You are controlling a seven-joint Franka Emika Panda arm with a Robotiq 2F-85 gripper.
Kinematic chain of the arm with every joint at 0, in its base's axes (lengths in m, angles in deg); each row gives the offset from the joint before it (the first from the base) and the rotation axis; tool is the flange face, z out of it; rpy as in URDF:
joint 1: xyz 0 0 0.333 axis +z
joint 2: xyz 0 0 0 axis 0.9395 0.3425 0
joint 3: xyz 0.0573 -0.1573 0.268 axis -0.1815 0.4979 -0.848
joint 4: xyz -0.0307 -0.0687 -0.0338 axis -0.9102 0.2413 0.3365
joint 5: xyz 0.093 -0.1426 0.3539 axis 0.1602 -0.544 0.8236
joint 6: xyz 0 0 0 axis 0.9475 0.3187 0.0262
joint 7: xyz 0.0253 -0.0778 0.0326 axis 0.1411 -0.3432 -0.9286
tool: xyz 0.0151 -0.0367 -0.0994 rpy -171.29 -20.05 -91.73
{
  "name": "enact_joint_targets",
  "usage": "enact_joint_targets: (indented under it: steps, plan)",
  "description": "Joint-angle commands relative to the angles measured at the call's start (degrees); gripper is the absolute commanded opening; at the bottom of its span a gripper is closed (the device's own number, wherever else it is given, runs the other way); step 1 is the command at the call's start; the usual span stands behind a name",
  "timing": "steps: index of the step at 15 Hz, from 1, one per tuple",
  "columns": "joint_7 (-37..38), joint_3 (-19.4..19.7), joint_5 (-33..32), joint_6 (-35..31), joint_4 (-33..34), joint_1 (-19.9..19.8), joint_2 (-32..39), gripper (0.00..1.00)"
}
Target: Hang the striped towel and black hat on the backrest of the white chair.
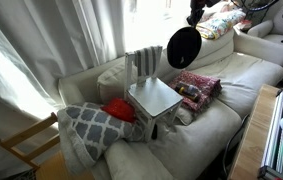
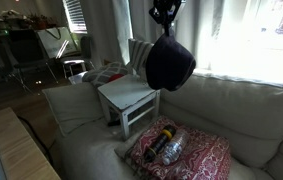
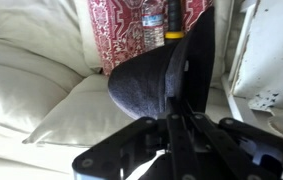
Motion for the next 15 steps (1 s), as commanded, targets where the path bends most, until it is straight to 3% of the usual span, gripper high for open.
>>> enact_joint_targets:
  steps: [1,4,8,15]
  plan:
    - [12.23,2.43,-11.39,-1.7,4.55,3.54,4.2,0.01]
    - [19.83,3.0,-16.96,-0.17,8.25,5.97,7.41,0.01]
    - [25.6,2.86,-19.6,1.03,11.82,9.31,10.47,0.01]
    - [22.83,-0.22,-14.07,2.1,14.09,11.84,11.44,0.01]
